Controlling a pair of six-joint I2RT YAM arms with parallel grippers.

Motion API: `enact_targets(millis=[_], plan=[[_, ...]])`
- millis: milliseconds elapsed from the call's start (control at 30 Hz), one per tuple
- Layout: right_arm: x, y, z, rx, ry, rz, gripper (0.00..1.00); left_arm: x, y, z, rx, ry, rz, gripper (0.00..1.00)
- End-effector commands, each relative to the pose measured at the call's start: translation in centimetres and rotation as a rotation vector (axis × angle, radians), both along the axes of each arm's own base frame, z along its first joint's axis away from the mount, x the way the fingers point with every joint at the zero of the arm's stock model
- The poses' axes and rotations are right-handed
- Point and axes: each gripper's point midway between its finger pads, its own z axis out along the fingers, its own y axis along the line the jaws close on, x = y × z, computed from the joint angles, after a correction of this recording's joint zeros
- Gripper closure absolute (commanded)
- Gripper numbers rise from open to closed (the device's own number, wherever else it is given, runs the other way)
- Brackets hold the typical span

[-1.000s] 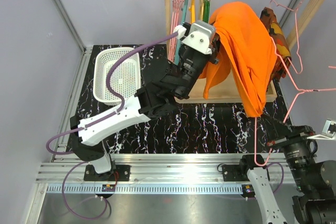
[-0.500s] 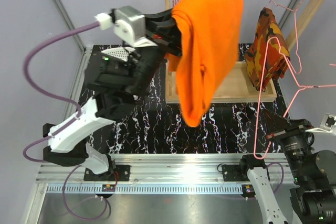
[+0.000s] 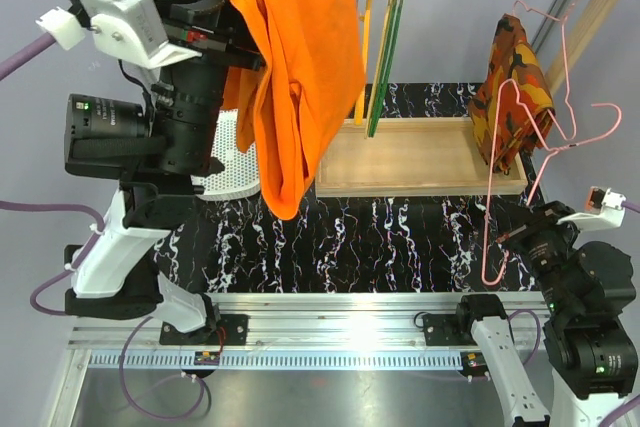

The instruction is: Remove the trousers from the hanger

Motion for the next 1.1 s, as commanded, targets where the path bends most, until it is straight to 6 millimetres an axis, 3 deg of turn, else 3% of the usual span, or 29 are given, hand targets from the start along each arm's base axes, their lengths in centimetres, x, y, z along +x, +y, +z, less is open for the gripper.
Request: enact_targets(millis=[0, 100, 133, 300, 333, 400, 433, 467, 500, 567, 600, 767, 800, 867, 900, 933, 1000, 1033, 1067], plan=[[1.0, -0.2, 0.7, -0.057, -0.028, 0.003, 1.00, 1.4, 5.3, 1.2, -0.053, 0.008, 0.236, 1.00], [1.5, -0.4, 0.5, -0.074, -0.023, -0.007, 1.00, 4.0, 6.6, -0.2, -0.030, 0.078, 0.327, 1.00], [1.5, -0.4, 0.5, -0.085, -0.023, -0.006, 1.00, 4.7, 8.2, -0.6, -0.032, 0.095, 0.365, 1.00], [2.2, -0.3, 0.1, -0.131, 0.008, 0.017, 1.00, 6.5, 11.2, -3.6, -0.078, 0.153, 0.386, 1.00], [2.4, -0.1, 0.0, -0.147, 0.012, 0.030, 1.00, 7.5, 12.6, -4.2, -0.109, 0.173, 0.420, 1.00], [2.4, 0.3, -0.3, -0.155, 0.011, 0.058, 1.00, 9.7, 12.9, -6.5, -0.078, 0.229, 0.458, 1.00], [2.4, 0.4, -0.2, -0.168, 0.004, 0.070, 1.00, 11.0, 14.4, -7.4, -0.078, 0.254, 0.514, 1.00], [2.4, 0.9, -0.5, -0.174, 0.004, 0.102, 1.00, 12.5, 14.1, -9.0, -0.071, 0.301, 0.500, 1.00], [2.4, 1.1, -0.2, -0.183, -0.014, 0.117, 1.00, 13.6, 15.4, -9.9, -0.082, 0.320, 0.544, 1.00], [2.1, 1.7, -0.1, -0.188, -0.034, 0.151, 1.00, 14.9, 16.1, -11.6, -0.096, 0.362, 0.551, 1.00], [2.1, 1.8, -0.1, -0.190, -0.035, 0.159, 1.00, 15.8, 16.4, -13.5, -0.078, 0.391, 0.574, 1.00], [1.8, 1.8, 0.1, -0.214, -0.041, 0.167, 1.00, 18.1, 19.9, -16.4, -0.069, 0.405, 0.667, 1.00], [1.7, 1.9, 0.1, -0.215, -0.040, 0.172, 1.00, 18.8, 21.7, -17.1, -0.049, 0.414, 0.708, 1.00], [1.6, 1.9, 0.1, -0.221, -0.044, 0.172, 1.00, 20.7, 21.6, -18.2, -0.018, 0.431, 0.619, 1.00], [1.6, 1.9, 0.2, -0.221, -0.049, 0.173, 1.00, 21.2, 23.7, -18.7, -0.019, 0.438, 0.655, 1.00], [1.5, 1.9, 0.2, -0.221, -0.050, 0.176, 1.00, 22.1, 24.1, -20.1, 0.008, 0.453, 0.654, 1.00], [1.4, 2.1, 0.3, -0.211, -0.056, 0.182, 1.00, 22.8, 24.4, -20.3, 0.074, 0.377, 0.634, 1.00], [1.4, 2.2, 0.3, -0.209, -0.058, 0.189, 1.00, 23.7, 25.2, -22.6, 0.153, 0.386, 0.682, 1.00], [1.4, 2.3, 0.3, -0.208, -0.060, 0.195, 1.00, 23.5, 25.1, -21.4, 0.179, 0.305, 0.692, 1.00]])
